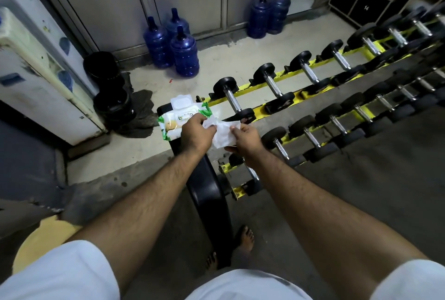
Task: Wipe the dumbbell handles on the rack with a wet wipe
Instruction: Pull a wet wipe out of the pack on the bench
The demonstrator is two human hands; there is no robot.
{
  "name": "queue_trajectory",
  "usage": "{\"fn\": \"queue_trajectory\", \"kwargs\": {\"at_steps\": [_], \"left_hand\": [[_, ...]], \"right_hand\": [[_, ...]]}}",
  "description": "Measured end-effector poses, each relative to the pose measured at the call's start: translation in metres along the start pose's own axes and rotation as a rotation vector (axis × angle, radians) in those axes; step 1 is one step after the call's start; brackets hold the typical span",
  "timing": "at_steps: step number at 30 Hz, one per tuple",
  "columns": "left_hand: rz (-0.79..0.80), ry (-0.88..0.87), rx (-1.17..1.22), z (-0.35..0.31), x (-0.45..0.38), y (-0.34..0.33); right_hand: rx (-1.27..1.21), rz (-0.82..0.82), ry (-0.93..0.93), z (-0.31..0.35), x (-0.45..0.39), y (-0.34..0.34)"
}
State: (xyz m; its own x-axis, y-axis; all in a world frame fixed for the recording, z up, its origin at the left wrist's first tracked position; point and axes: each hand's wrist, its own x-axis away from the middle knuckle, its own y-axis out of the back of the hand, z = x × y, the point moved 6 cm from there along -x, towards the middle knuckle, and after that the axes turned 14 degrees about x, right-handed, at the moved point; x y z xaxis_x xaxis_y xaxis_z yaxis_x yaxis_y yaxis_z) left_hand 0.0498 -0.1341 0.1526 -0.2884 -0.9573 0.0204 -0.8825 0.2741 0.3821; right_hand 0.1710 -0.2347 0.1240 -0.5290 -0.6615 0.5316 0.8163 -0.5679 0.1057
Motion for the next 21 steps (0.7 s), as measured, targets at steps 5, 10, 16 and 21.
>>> {"fn": "queue_trajectory", "kwargs": {"at_steps": [5, 10, 16, 21], "left_hand": [[0.102, -0.178, -0.093, -0.033, 0.036, -0.031], [0.275, -0.205, -0.067, -0.040, 0.047, -0.071], [0.281, -0.038, 0.072, -0.049, 0.044, -0.127], [0.127, 0.065, 0.113, -0.058, 0.032, -0.184]], "right_hand": [[-0.071, -0.007, -0.029, -0.004, 0.006, 0.012], [-0.236, 0.110, -0.183, -0.006, 0.004, 0.040], [-0.201, 0.119, -0.087, -0.005, -0.021, 0.113], [-0.113, 0.190, -0.057, -0.004, -0.050, 0.172]]}}
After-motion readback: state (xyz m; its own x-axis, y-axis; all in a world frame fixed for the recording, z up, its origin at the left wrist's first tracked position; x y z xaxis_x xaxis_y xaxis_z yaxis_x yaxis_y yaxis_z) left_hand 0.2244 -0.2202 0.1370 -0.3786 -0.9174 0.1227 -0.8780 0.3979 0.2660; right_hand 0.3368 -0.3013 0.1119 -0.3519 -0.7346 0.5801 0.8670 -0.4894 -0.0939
